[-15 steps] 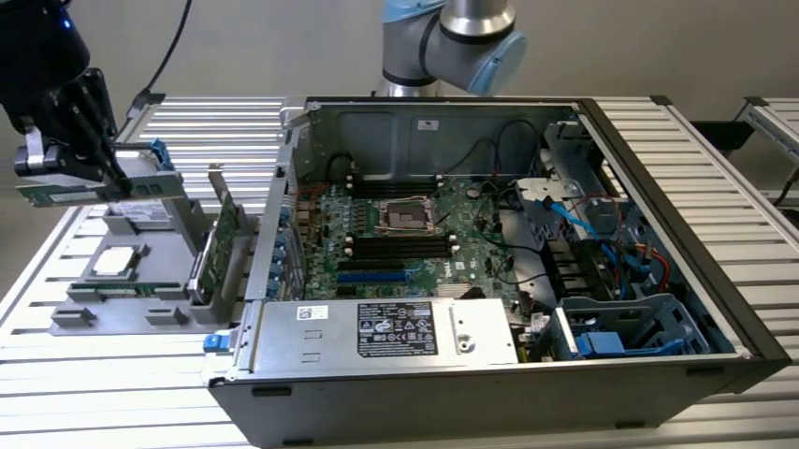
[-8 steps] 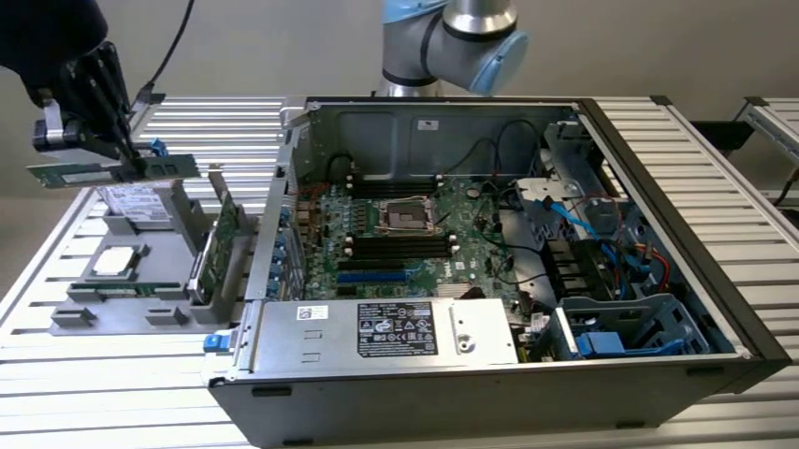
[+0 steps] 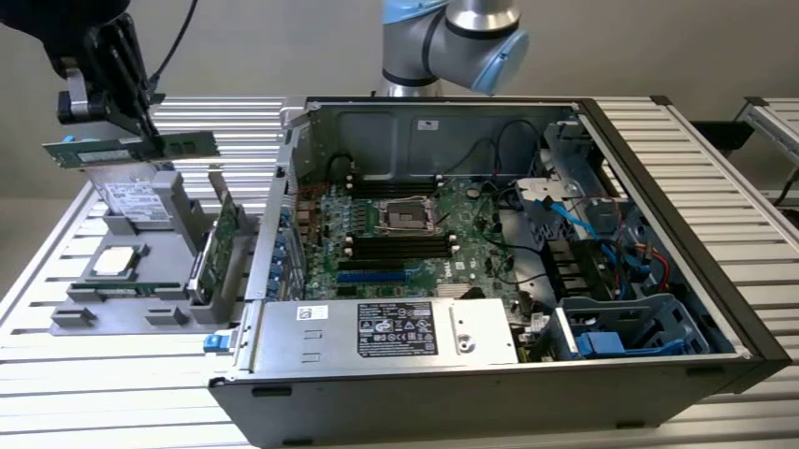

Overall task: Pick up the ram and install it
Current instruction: 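Pick up the ram and move it above insertion slot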

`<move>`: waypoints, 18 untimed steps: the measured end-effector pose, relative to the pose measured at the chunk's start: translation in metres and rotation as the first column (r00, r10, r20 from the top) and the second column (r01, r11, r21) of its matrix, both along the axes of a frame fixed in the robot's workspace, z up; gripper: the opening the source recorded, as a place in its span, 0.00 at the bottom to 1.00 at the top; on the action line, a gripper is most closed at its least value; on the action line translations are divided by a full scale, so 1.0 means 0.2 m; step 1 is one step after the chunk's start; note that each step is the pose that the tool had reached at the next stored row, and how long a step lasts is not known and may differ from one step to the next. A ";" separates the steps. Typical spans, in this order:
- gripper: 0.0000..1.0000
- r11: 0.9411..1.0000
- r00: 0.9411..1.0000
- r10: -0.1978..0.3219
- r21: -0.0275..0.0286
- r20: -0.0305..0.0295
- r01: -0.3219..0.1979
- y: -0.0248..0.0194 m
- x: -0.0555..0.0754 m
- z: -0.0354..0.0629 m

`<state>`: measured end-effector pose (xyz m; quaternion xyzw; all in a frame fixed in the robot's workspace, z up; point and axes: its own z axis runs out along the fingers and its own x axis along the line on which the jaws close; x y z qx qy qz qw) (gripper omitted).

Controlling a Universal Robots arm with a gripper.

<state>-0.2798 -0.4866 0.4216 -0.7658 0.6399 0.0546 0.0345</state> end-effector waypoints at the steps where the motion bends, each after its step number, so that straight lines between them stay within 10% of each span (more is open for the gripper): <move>1: 0.15 1.000 1.000 0.001 0.002 0.000 -0.001 0.000 0.02 0.008; 18: 0.15 1.000 1.000 0.019 0.018 -0.003 -0.019 0.000 0.37 0.077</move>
